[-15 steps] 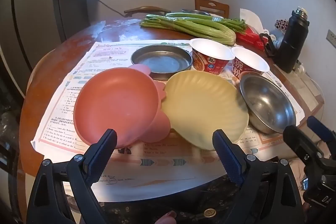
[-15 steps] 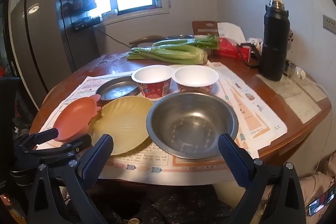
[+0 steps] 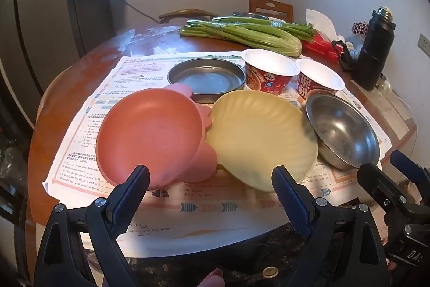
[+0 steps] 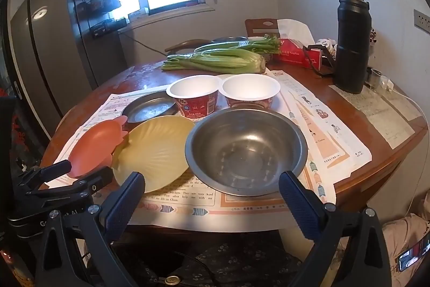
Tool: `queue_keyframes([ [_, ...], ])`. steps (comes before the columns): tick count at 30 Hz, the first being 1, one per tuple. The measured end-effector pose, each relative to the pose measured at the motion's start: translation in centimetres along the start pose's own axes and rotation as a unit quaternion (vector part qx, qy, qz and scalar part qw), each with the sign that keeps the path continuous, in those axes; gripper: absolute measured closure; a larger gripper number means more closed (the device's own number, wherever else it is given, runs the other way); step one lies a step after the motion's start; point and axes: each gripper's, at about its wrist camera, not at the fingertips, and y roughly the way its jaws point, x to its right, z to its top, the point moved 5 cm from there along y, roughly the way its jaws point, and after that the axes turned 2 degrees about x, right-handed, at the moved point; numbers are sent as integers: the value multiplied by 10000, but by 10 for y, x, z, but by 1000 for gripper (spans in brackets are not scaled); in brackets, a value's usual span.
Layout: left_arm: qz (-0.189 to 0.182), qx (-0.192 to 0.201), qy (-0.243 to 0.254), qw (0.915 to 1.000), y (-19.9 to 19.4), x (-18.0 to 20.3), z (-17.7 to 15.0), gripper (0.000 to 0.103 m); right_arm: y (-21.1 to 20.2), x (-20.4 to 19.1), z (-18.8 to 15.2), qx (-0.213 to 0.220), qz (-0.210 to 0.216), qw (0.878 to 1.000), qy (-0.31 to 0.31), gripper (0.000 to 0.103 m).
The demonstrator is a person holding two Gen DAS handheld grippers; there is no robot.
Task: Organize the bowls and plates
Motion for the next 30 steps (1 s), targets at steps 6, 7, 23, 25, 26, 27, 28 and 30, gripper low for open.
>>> queue_keyframes([
  [6, -8, -4, 45, 10000, 0, 4, -1, 10, 1, 7, 4, -66, 81, 9999, 55, 3],
  [7, -14, -5, 48, 10000, -1, 4, -1, 10, 2, 8, 3, -76, 82, 9999, 56, 3],
  [23, 23, 4, 107, 9999, -3, 7, 3, 10, 6, 15, 1, -188, 136, 9996, 147, 3],
  [25, 31, -6, 124, 9999, -2, 8, 3, 10, 6, 15, 1, -202, 121, 9996, 149, 3],
  [26, 35, -13, 128, 9999, -2, 8, 3, 10, 6, 16, 2, -213, 124, 9996, 158, 3],
  [27, 32, -16, 139, 9999, -2, 9, 3, 10, 6, 17, 2, -220, 118, 9996, 163, 3],
  [28, 37, -16, 162, 9999, -2, 10, 3, 10, 6, 18, 3, -227, 117, 9995, 169, 3],
  [30, 35, -13, 184, 9998, -2, 11, 3, 10, 6, 19, 3, -233, 118, 9995, 182, 3],
])
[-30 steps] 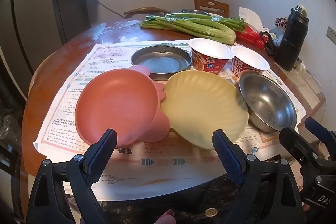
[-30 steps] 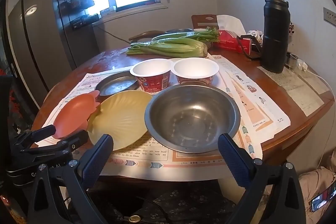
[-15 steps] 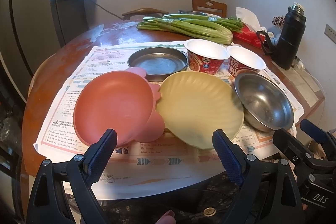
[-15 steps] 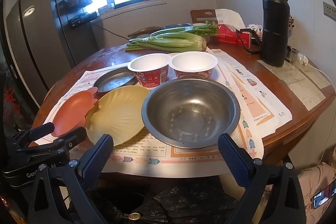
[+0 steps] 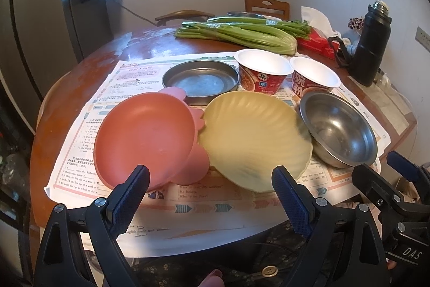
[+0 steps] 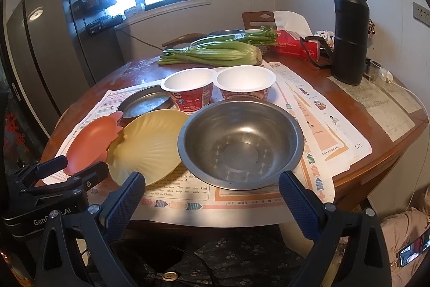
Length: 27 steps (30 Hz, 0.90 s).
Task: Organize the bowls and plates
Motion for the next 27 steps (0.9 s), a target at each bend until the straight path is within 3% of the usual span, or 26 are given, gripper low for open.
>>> queue_keyframes([
  [27, 68, 26, -180, 9998, 0, -14, 4, 10, -12, -9, 13, 267, 243, 9990, -245, 4],
])
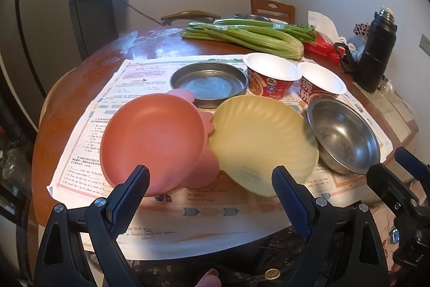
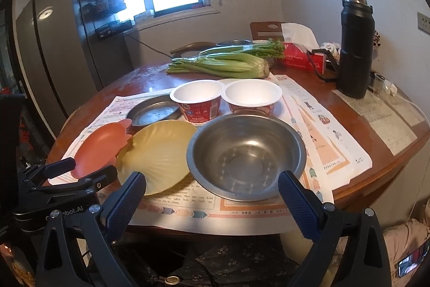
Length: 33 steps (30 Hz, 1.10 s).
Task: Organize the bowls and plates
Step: 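Reach the left gripper to the salmon-pink plate and grasp its rim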
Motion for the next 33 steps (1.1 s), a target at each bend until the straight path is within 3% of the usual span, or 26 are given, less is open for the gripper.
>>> queue_keyframes([
  [7, 98, 129, -212, 9996, -5, -22, 5, 10, -7, -22, 14, 297, 262, 9986, -358, 4],
  [15, 625, 275, -946, 9932, -5, -95, 12, 10, 17, -67, 40, 290, 744, 9924, -931, 4],
  [22, 440, -195, -1359, 9895, 25, -134, 9, 10, 79, -116, 46, -504, 1308, 9806, -1372, 5],
  [28, 392, -408, -1410, 9884, 51, -142, 13, 10, 121, -142, 43, -854, 1160, 9732, -1793, 12],
  [30, 370, -454, -1423, 9881, 57, -143, 13, 10, 129, -150, 41, -877, 1145, 9688, -2015, 23],
  [33, 381, -491, -1393, 9883, 64, -143, 13, 10, 143, -156, 40, -1008, 1215, 9629, -2191, 33],
])
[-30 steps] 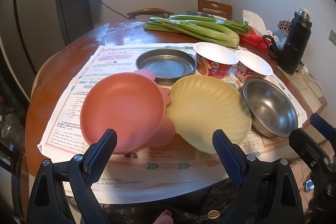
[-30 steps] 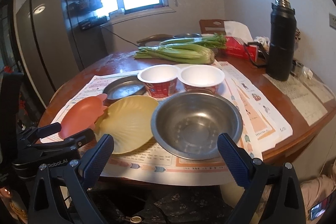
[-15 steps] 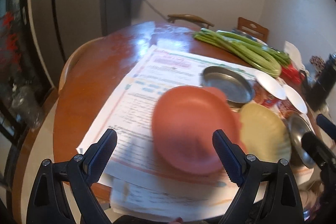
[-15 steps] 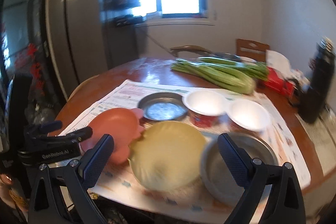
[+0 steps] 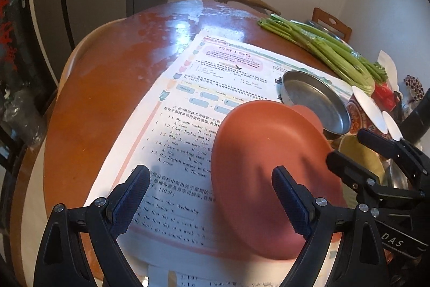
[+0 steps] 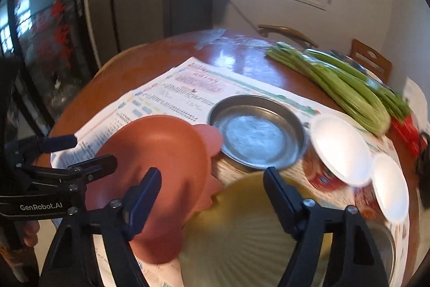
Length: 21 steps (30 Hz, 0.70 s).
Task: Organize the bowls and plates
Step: 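Reach the left gripper to the salmon-pink plate and grasp its rim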
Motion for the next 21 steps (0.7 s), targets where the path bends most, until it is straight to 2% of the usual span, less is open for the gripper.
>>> queue_keyframes([
  [3, 91, 30, -20, 10000, 3, -1, 2, 10, 8, -4, 2, -82, 214, 9997, -52, 39],
  [8, -29, -45, 26, 10000, 8, 5, 1, 12, 20, -3, 2, -187, 30, 9994, -285, 46],
  [9, -71, -57, 41, 10000, 9, 6, 0, 15, 23, -2, 0, -255, 23, 9993, -285, 49],
  [13, -183, -180, 2, 9997, 14, 9, -3, 44, 31, -5, -4, -285, 176, 9989, -343, 52],
  [15, -149, -146, 52, 9998, 13, 11, -5, 46, 31, -9, -6, -262, 199, 9984, -460, 53],
  [19, -238, -225, 99, 9994, 13, 15, -5, 56, 27, -16, -10, -196, 370, 9979, -486, 54],
  [21, -186, -247, 71, 9995, 15, 14, -2, 56, 27, -19, -9, -184, 481, 9978, -424, 55],
])
